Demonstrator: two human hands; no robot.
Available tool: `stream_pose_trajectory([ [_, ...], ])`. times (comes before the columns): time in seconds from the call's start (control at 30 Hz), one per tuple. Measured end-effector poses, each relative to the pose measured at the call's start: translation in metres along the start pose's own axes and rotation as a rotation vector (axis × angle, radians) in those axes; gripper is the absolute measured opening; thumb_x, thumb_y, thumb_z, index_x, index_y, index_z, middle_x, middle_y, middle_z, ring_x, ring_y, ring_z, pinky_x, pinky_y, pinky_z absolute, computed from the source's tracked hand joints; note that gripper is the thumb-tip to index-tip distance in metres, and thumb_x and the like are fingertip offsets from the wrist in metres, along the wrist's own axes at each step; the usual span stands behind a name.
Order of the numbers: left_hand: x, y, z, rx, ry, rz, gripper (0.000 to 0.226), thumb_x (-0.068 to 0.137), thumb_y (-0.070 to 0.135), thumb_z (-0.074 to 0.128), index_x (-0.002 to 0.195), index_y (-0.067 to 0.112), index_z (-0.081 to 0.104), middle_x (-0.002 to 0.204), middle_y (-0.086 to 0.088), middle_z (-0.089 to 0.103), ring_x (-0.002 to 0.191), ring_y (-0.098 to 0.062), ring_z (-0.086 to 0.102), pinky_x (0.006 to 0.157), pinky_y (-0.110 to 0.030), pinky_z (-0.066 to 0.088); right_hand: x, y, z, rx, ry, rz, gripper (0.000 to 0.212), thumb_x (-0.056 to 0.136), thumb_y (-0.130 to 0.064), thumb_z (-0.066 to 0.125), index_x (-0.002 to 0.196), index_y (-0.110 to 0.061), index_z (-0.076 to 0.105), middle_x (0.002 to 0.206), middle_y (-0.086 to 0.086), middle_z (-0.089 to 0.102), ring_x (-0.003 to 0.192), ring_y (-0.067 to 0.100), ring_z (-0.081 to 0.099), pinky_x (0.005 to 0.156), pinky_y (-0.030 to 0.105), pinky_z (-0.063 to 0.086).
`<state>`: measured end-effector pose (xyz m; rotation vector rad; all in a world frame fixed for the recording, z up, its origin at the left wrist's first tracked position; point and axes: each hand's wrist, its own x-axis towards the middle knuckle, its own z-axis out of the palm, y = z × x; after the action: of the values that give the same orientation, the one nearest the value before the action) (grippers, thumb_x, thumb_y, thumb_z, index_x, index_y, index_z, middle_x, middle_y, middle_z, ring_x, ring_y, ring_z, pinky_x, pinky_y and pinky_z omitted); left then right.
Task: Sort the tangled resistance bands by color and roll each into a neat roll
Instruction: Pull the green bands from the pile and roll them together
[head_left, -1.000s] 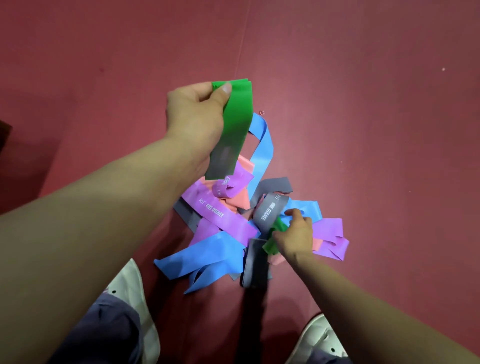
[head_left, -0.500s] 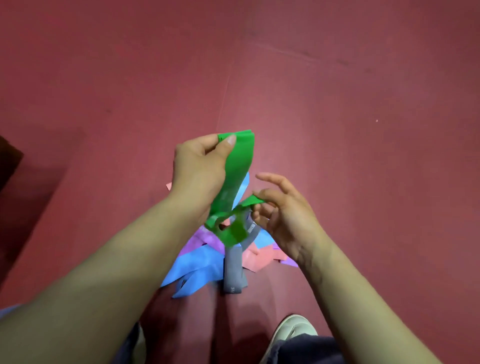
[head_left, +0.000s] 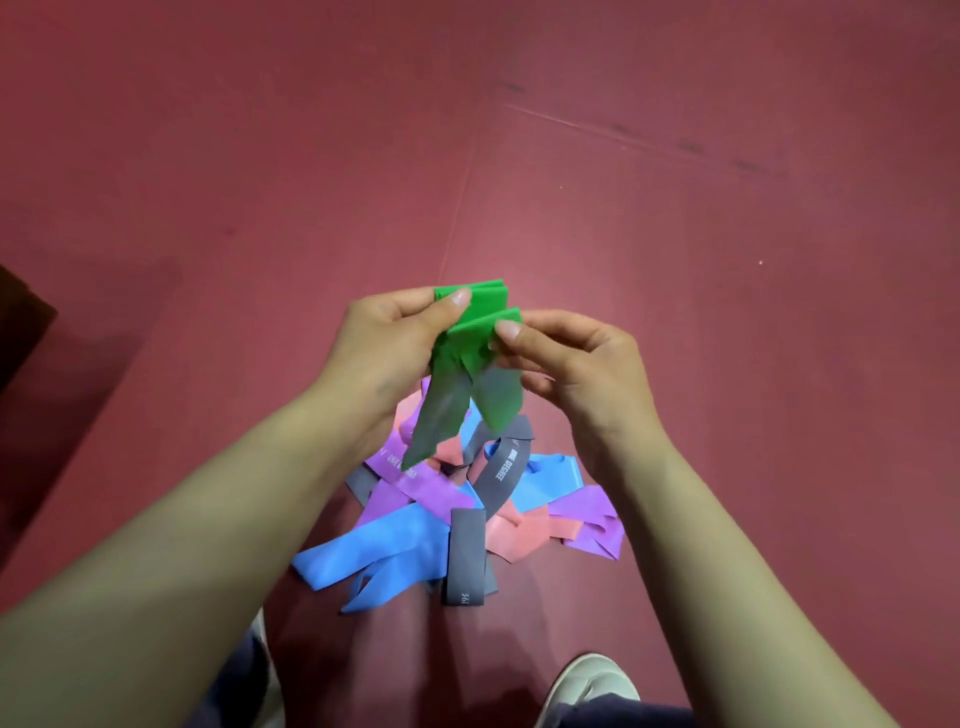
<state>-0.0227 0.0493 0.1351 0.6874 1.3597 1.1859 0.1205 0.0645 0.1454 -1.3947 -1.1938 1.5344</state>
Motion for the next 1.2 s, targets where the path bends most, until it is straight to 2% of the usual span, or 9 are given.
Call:
stream_pose_trajectory([
  [0.13,0.009,-0.004,0.006,0.047,-0.036,-0.014,0.020,0.095,0.016,0.056,0.104,0.007,0.072,0.102,-0.017,0.072,0.087,-0.021,0.065,0.082,-0.029,0.055,0.014,0.000,0.001,-0.120,0.130,-0.152,0.013,0.077,-0.011,0.076,0.068,-0.017,0.070,0.061,0.000,0.057,0.047,0.000,0.043,0.049,0.011,0.037],
  [0.3,0.017,-0.002,0.014,0.006,-0.021,-0.041,0.017,0.094,0.015,0.057,0.097,0.012,0.073,0.090,-0.007,0.075,0.081,-0.016,0.069,0.072,-0.021,0.057,0.022,0.008,-0.007,-0.191,0.252,-0.214,0.023,0.075,-0.013,0.079,0.064,-0.027,0.066,0.077,-0.005,0.057,0.060,-0.003,0.049,0.060,0.008,0.041],
  [0.43,0.016,-0.002,0.021,0.088,-0.013,0.005,0.019,0.093,0.017,0.059,0.102,0.011,0.074,0.098,-0.011,0.075,0.105,-0.029,0.067,0.097,-0.044,0.051,0.021,0.009,-0.009,-0.033,0.229,-0.200,0.017,0.079,-0.003,0.073,0.068,-0.014,0.067,0.062,-0.008,0.063,0.056,0.002,0.051,0.056,0.013,0.042],
  [0.53,0.015,-0.003,0.022,0.081,-0.004,0.004,0.020,0.093,0.016,0.060,0.106,0.009,0.073,0.103,-0.010,0.074,0.110,-0.030,0.064,0.101,-0.048,0.047,0.019,0.008,-0.008,0.035,0.223,-0.191,0.010,0.080,-0.001,0.072,0.072,-0.007,0.068,0.060,-0.002,0.061,0.052,0.005,0.049,0.051,0.012,0.040],
  [0.63,0.015,-0.003,0.022,0.075,-0.024,-0.008,0.021,0.093,0.017,0.058,0.107,0.010,0.073,0.103,-0.008,0.074,0.105,-0.025,0.068,0.099,-0.042,0.050,0.020,0.006,-0.009,0.061,0.227,-0.188,0.007,0.080,-0.001,0.071,0.075,-0.003,0.068,0.063,0.003,0.060,0.052,0.005,0.048,0.050,0.012,0.040],
  [0.77,0.016,-0.003,0.022,0.135,-0.015,0.100,0.018,0.093,0.016,0.059,0.099,0.011,0.075,0.079,0.001,0.075,0.068,-0.008,0.066,0.063,-0.022,0.051,0.021,0.005,-0.010,0.062,0.203,-0.172,0.007,0.081,-0.002,0.071,0.075,-0.005,0.067,0.063,-0.001,0.061,0.054,0.003,0.050,0.052,0.012,0.040],
  [0.93,0.019,-0.001,0.027,0.186,0.059,0.153,0.016,0.092,0.013,0.061,0.085,0.017,0.075,0.075,-0.001,0.073,0.072,-0.014,0.061,0.082,-0.038,0.056,0.024,0.008,-0.010,-0.038,0.256,-0.158,0.016,0.078,-0.008,0.075,0.088,-0.014,0.064,0.084,0.001,0.065,0.072,0.013,0.058,0.069,0.032,0.052],
  [1.03,0.017,-0.002,0.030,0.184,0.100,0.149,0.015,0.092,0.015,0.061,0.085,0.013,0.074,0.091,-0.016,0.073,0.079,-0.020,0.058,0.088,-0.053,0.053,0.022,0.009,-0.008,-0.159,0.308,-0.238,0.026,0.075,-0.009,0.078,0.085,-0.018,0.056,0.088,0.001,0.062,0.066,0.006,0.058,0.064,0.022,0.050],
  [1.2,0.015,-0.001,0.030,0.104,0.135,0.136,0.017,0.093,0.012,0.059,0.085,0.019,0.073,0.088,-0.011,0.074,0.075,-0.018,0.061,0.078,-0.036,0.059,0.021,0.010,-0.002,-0.266,0.231,-0.272,0.012,0.079,-0.007,0.073,0.084,-0.016,0.069,0.090,0.003,0.069,0.078,0.004,0.064,0.068,0.015,0.050],
])
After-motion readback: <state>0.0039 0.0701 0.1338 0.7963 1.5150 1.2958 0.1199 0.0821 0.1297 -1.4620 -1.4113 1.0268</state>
